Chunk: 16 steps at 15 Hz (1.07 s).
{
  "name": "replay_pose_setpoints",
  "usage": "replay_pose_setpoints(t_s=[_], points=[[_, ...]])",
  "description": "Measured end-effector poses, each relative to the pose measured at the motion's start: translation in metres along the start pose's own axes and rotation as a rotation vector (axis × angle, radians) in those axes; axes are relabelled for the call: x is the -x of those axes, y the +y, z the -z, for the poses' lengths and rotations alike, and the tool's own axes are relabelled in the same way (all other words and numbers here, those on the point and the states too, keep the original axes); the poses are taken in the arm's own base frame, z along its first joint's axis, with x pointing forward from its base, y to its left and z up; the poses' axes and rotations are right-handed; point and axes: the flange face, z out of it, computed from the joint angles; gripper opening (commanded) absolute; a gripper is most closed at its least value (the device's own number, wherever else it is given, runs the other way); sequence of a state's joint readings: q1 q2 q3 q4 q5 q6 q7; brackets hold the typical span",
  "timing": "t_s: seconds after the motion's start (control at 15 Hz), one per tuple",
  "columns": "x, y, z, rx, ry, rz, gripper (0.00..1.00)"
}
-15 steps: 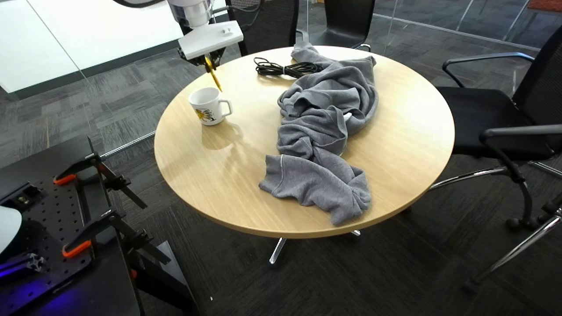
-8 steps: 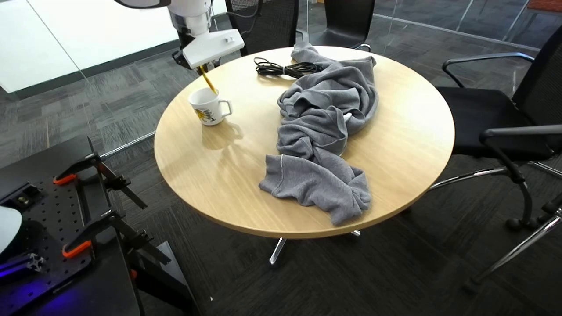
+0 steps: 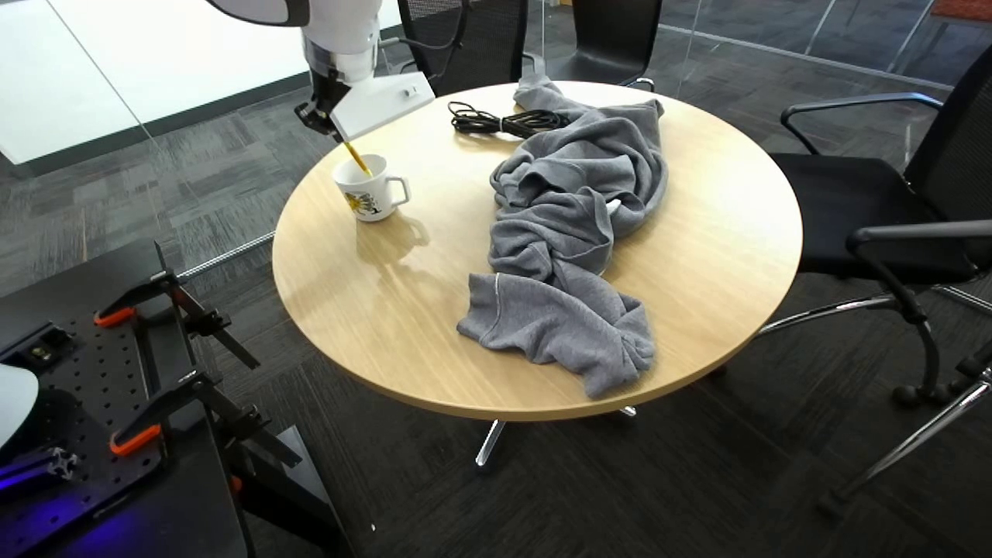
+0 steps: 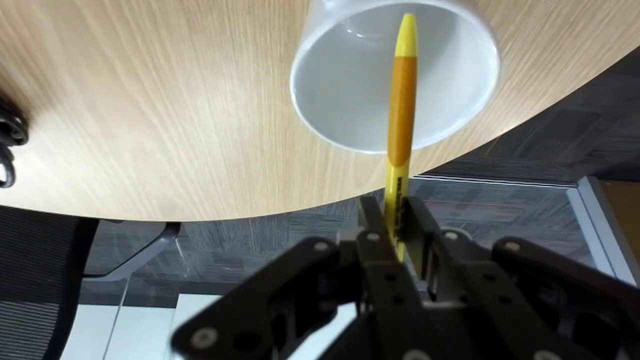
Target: Move the white mug forward, place the yellow pen inside the white mug
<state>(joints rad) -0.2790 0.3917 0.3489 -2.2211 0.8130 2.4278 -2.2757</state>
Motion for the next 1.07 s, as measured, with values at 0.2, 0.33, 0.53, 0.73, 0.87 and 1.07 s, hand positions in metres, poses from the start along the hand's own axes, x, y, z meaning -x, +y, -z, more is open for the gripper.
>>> replay_pose_setpoints(t_s=[0.2,0.33,0.53,0.73,0.87,1.07], points=[[0.003,-0.0032,0.0007,-0.034,0.019,0.018,0.04],[0.0033,-0.0046,-0.0004,-0.056,0.031,0.032,0.04],[0.0034,-0.0063,-0.002,-0.078,0.039,0.048,0.42],[0.003,-0.0069,-0.0036,-0.085,0.034,0.051,0.62],[0.0019,-0.007,-0.0047,-0.09,0.033,0.054,0.78],[-0.0009,-0.0069,-0.0067,-0.096,0.03,0.062,0.99]])
